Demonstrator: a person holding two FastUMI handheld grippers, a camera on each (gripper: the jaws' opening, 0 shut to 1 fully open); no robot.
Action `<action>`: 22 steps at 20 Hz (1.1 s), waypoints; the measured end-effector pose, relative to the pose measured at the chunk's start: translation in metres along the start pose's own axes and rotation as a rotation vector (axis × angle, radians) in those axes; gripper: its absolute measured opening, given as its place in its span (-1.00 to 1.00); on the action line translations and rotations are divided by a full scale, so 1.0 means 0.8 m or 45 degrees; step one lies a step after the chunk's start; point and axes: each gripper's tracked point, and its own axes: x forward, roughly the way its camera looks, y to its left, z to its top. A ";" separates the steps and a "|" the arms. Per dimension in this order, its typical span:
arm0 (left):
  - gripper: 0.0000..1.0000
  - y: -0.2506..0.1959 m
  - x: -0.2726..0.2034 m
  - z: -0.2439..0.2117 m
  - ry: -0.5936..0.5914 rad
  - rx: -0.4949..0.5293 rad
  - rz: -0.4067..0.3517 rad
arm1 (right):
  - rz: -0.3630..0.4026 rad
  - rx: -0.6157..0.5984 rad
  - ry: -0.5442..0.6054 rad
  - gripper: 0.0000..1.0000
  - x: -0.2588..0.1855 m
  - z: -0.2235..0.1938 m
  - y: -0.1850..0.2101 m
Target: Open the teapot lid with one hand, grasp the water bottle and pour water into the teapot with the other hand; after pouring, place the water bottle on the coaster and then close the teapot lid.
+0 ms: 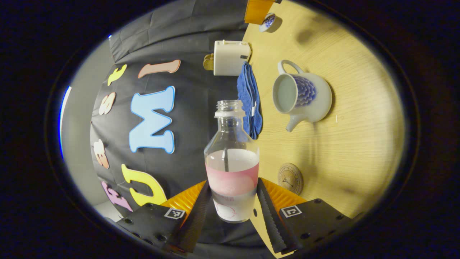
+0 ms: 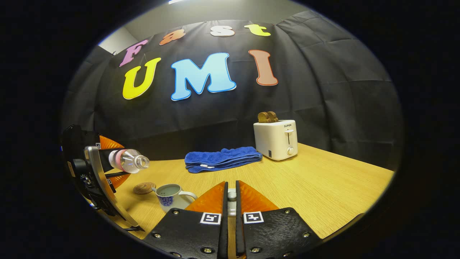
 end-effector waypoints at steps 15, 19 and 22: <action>0.75 0.013 0.015 0.004 0.014 0.287 0.013 | 0.007 0.015 0.001 -0.84 -0.003 -0.002 -0.002; 0.75 0.020 0.017 0.004 0.019 0.338 0.027 | 0.011 0.017 0.002 -0.84 -0.004 -0.002 -0.002; 0.75 0.025 0.016 0.003 0.022 0.357 0.033 | 0.010 0.018 -0.001 -0.84 -0.004 -0.001 -0.003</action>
